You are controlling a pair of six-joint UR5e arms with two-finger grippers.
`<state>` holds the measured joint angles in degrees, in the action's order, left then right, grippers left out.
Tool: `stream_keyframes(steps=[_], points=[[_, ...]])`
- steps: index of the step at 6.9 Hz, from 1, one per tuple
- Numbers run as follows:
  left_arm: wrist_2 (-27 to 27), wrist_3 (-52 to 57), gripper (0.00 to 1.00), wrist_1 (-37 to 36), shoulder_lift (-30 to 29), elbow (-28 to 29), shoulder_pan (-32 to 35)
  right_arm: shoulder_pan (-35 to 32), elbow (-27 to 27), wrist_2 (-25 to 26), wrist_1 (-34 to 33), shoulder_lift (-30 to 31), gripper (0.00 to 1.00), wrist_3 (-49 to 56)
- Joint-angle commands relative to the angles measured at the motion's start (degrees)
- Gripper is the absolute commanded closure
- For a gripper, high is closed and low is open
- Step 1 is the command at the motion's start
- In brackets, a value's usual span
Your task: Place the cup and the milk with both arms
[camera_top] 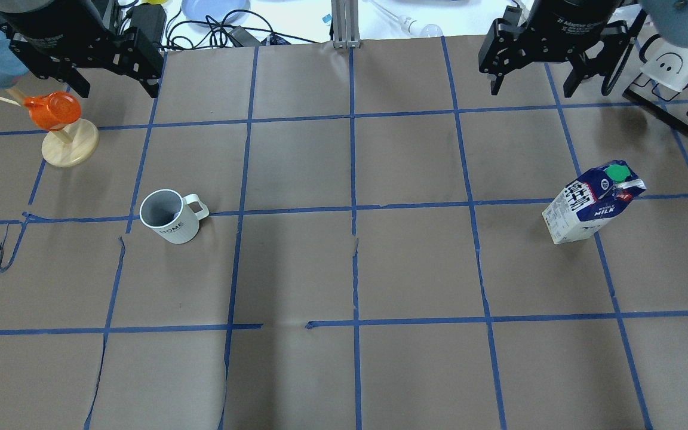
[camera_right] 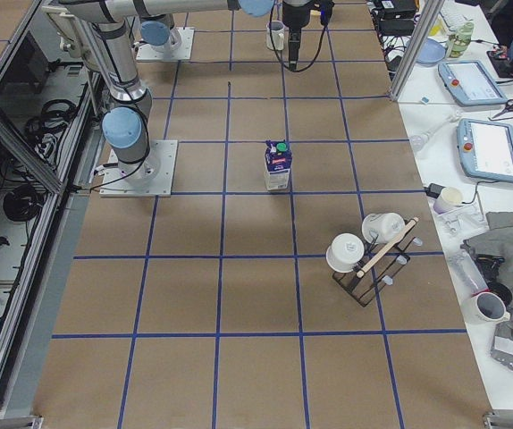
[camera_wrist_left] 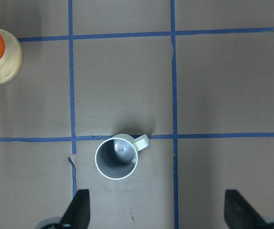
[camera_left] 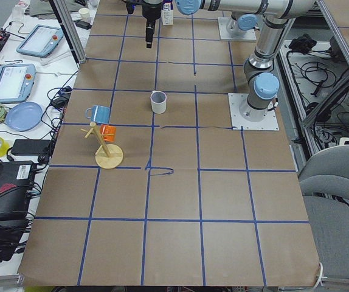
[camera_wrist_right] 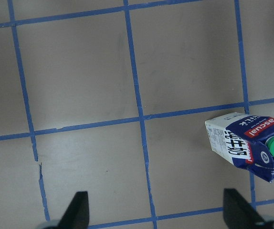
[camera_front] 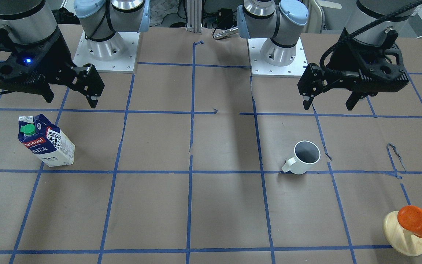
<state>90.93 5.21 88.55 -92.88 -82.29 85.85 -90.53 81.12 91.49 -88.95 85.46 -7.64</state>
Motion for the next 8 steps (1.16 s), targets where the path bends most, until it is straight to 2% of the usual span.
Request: stream_keyframes(steps=[1, 8], points=[[-1.10, -0.11, 0.00, 1.88, 0.24, -0.15, -0.50, 0.00, 0.00, -0.08, 0.00, -0.03, 0.00, -0.18], [-1.45, -0.11, 0.00, 1.36, -0.98, 0.63, -1.30, 0.00, 0.26, -0.43, 0.00, -0.03, 0.00, -0.27]])
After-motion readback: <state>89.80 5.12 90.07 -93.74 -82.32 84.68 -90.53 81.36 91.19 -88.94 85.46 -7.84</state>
